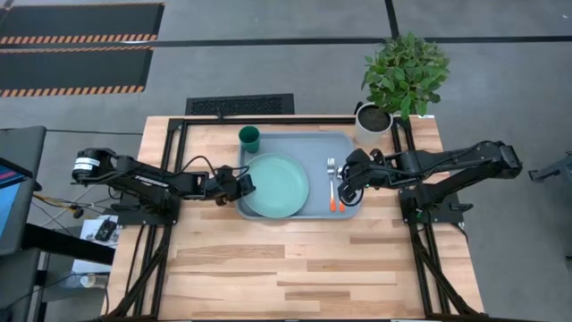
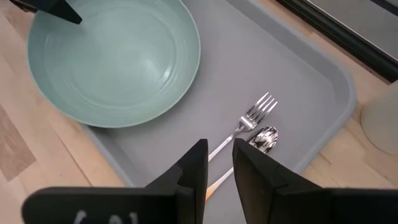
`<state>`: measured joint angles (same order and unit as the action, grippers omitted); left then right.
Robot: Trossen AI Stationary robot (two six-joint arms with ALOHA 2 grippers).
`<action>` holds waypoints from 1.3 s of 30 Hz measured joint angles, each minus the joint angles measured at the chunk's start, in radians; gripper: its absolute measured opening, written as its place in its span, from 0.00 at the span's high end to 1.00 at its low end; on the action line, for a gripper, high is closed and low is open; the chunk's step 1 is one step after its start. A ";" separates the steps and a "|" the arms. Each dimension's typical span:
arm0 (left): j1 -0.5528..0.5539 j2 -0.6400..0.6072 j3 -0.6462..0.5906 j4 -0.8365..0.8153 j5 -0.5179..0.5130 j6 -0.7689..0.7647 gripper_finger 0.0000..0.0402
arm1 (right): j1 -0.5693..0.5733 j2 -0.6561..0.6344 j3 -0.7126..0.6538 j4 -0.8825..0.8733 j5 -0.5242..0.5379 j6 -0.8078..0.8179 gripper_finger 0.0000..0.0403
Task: Pick and place plate/cup/fork/spoon on tray
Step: Put the blue plate on the gray tray to the left of the orange fork, then return to Home Position
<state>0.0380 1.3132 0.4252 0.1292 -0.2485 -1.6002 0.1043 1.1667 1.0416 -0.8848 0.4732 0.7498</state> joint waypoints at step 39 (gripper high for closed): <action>0.107 -0.302 -0.001 -0.368 -0.002 0.119 0.50 | 0.000 0.000 0.000 0.082 -0.004 -0.024 0.75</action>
<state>0.1447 1.0111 0.4244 -0.2384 -0.2504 -1.4816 0.1045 1.1667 1.0412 -0.8028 0.4689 0.7259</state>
